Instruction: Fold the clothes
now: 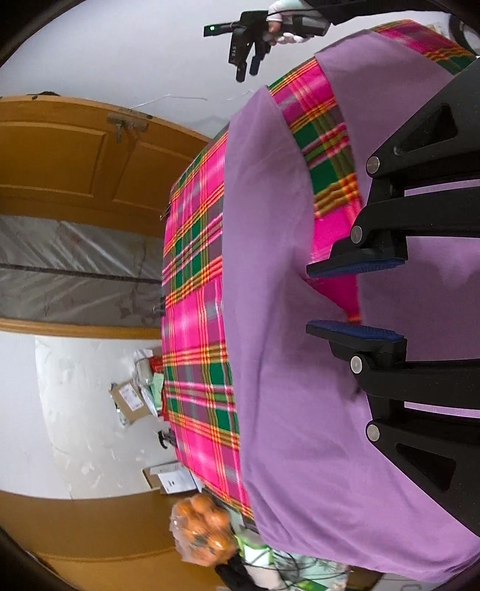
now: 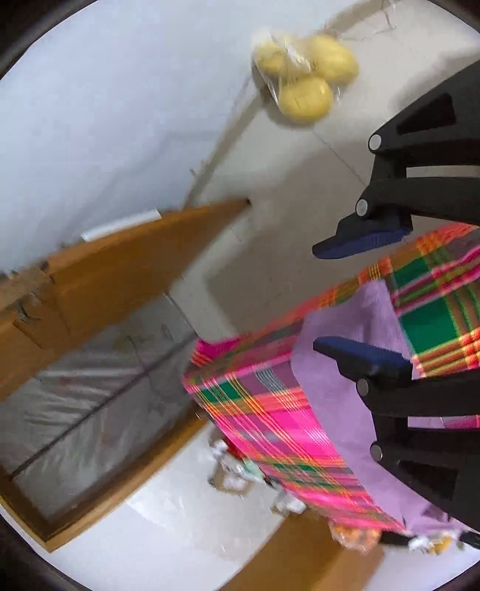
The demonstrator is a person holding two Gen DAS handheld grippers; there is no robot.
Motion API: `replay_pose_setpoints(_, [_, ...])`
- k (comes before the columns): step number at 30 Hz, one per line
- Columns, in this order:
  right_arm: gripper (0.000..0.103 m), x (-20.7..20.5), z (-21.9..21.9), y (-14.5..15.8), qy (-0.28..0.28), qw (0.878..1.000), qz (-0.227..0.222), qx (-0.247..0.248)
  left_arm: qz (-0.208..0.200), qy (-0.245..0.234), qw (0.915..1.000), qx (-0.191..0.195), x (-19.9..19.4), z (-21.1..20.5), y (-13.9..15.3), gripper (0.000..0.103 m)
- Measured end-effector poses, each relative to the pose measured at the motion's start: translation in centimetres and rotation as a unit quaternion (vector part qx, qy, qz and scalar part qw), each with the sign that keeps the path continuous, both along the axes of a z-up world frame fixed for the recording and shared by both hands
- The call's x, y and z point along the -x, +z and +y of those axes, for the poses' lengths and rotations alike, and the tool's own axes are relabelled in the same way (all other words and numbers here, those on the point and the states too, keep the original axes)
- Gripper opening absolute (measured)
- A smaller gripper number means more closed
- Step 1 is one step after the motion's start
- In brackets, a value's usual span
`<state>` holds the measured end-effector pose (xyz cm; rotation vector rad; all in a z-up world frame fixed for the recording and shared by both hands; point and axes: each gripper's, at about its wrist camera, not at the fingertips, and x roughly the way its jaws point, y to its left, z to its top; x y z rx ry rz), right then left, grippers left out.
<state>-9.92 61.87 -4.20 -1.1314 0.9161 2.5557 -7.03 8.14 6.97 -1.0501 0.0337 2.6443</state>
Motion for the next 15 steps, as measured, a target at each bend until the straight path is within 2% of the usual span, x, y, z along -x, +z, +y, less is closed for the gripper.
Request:
replay_pose_setpoints(8, [0.047,5.6,-1.4,-3.5,0.094,0.994,-0.024,0.052,-0.02,-0.017,0.9996,0.008,5.3,3.3,-0.9,0.025])
replay_pose_setpoints(9, [0.045,5.8,-1.5,-3.5,0.104,0.993,-0.019,0.055,-0.021,-0.019,0.9996,0.007,5.7,3.6,-1.0,0.025])
replay_pose_setpoints(10, [0.032,6.0,-1.7,-3.4,0.114,0.992,-0.011,0.058,-0.024,-0.021,0.9995,0.008,6.1,3.9,-1.1,0.025])
replay_pose_setpoints(11, [0.014,6.0,-1.9,-3.1,0.124,0.991,-0.001,0.057,-0.026,-0.023,0.9994,0.008,6.4,4.2,-1.3,0.025])
replay_pose_setpoints(13, [0.004,6.1,-2.3,-2.2,0.131,0.991,0.004,0.032,-0.033,-0.028,0.999,0.009,6.9,4.6,-1.8,0.025])
replay_pose_setpoints(15, [0.004,6.3,-2.2,-1.0,0.13,0.991,0.014,0.017,-0.038,-0.029,0.9988,0.011,7.3,4.9,-2.3,0.025])
